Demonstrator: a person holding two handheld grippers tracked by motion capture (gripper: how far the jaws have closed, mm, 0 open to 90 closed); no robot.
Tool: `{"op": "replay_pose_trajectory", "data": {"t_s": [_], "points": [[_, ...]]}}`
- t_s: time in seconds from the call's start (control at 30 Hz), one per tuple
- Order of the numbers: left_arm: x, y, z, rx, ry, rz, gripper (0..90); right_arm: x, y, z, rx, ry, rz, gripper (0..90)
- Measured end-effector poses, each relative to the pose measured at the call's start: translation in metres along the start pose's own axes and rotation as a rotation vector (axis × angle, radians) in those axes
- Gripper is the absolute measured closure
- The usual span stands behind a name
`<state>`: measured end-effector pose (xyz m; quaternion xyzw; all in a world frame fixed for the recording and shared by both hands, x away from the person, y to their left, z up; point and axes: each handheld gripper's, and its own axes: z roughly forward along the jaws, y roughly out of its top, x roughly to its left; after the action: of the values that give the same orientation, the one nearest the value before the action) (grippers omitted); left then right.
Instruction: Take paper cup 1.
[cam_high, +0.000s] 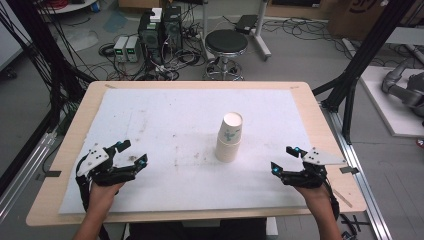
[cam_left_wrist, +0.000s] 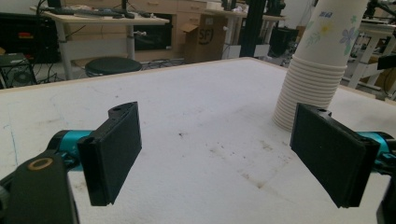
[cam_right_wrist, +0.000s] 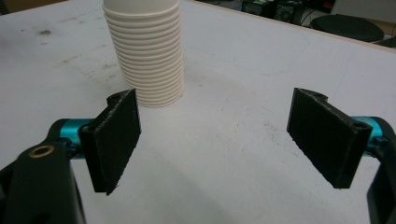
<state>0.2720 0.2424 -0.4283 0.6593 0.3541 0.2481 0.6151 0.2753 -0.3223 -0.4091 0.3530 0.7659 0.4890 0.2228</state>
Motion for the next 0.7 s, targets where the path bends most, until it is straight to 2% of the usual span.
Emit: {"op": "replay_pose_trajectory", "data": {"t_s": [0.4, 0.53, 0.7], "points": [[-0.0030, -0.0017, 0.0029, 0.012, -0.003, 0.000, 16.5, -0.0034, 0.0003, 0.0022, -0.012, 0.012, 0.022, 18.0], [-0.0020, -0.0012, 0.0016, 0.020, -0.006, 0.008, 16.5, -0.0065, -0.0007, 0.0025, -0.013, 0.025, 0.033, 19.6], [-0.0041, -0.0009, -0.0032, 0.011, -0.005, 0.010, 16.5, -0.0048, -0.0003, 0.0013, -0.013, 0.014, 0.030, 19.5]]}}
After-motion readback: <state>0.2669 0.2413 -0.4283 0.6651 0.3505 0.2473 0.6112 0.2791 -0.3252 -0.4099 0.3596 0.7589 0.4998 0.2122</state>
